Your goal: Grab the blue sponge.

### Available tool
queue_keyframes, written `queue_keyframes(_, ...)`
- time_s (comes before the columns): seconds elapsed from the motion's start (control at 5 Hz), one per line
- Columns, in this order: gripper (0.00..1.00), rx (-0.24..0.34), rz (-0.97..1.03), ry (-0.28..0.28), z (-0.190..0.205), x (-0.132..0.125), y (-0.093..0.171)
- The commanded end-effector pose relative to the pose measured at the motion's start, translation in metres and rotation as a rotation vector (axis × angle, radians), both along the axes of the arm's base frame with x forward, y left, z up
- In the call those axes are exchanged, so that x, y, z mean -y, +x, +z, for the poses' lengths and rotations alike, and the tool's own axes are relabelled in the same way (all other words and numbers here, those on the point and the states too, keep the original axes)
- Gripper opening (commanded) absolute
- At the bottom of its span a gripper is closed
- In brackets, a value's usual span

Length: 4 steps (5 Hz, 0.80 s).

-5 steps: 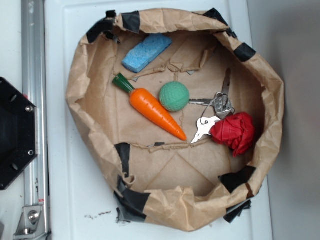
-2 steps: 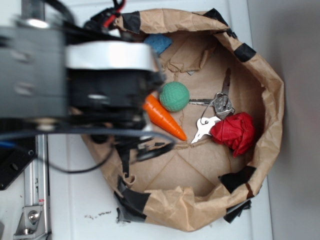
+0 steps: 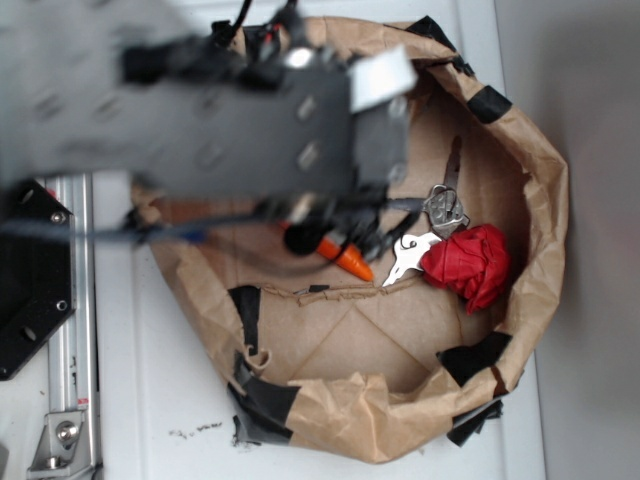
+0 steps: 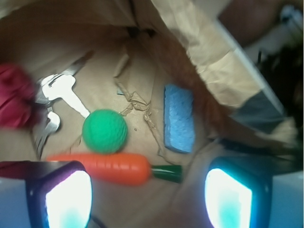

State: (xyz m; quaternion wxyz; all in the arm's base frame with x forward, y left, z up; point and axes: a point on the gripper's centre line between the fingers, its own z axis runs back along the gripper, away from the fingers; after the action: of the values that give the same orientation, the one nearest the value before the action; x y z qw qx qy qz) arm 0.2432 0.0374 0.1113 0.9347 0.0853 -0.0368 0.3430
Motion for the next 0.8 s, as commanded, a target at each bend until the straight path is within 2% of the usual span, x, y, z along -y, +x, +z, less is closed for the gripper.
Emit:
queue_keyframes(0.0,1.00,0.056,0.039,0.005,0.014,-0.013,0.003)
queue_keyframes(0.4,1.00,0.056,0.039,0.005,0.014,-0.013,0.003)
queue_keyframes(0.6,1.00,0.155,0.159,0.007,-0.006,-0.023,0.015)
